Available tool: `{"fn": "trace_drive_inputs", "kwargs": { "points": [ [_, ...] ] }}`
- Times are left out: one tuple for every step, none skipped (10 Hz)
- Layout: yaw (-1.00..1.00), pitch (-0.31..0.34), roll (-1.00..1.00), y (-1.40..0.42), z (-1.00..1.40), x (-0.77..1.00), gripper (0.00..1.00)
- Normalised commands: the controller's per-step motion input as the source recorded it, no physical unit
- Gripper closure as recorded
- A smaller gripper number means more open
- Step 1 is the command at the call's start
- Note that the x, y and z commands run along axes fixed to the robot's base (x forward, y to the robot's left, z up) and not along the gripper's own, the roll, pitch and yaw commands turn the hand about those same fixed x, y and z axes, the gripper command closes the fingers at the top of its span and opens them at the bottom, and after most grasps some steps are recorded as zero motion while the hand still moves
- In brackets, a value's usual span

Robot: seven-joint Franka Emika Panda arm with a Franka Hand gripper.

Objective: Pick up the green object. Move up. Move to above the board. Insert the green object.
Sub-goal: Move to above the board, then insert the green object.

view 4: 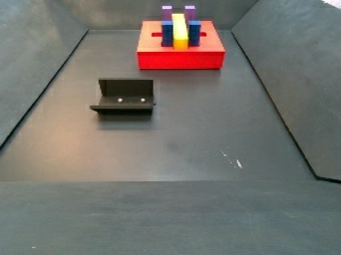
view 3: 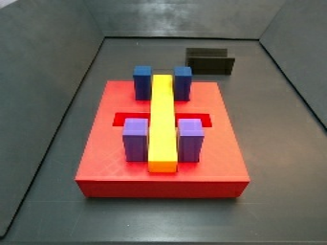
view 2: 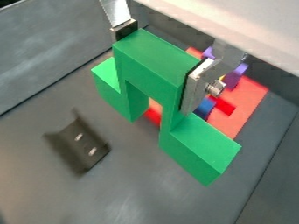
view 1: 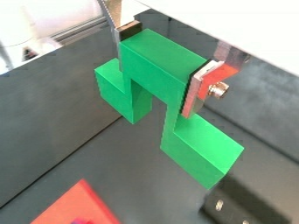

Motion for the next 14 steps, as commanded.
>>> {"fn": "trace_drive_inputs", "kwargs": {
  "points": [
    [-0.04,0.092,0.00,-1.40,0.21,0.14,1.00],
    [-0.02,0.101,0.01,-1.40,0.21,0.15,1.00],
    [-0.01,0.134,-0.01,-1.40,0.22,0.19,1.00],
    [0.00,0.142,0.00,-1.40,0.22,0.21,1.00],
    [0.00,0.163,0.01,-1.40,0.23,0.27,1.00],
    [0.01,0.166,0.02,-0.50,0.09,0.14,1.00],
    [-0.06,0.023,0.02,-0.17,-0.22,0.00,1.00],
    [-0.05,0.020,0.02,-0.15,-0.22,0.00,1.00],
    [-0.05,0.017,0.02,-0.17,-0.21,0.00,1.00],
    [-0.05,0.010,0.01,-0.15,-0.25,0.00,1.00],
    [-0.06,0.011,0.00,-0.19,-0.26,0.00,1.00],
    [-0.07,0.004,0.00,-0.20,-0.26,0.00,1.00],
    [-0.07,0.006,0.00,-0.21,-0.26,0.00,1.00],
    [-0.07,0.001,0.00,-0.20,-0.27,0.00,1.00]
  ]
}}
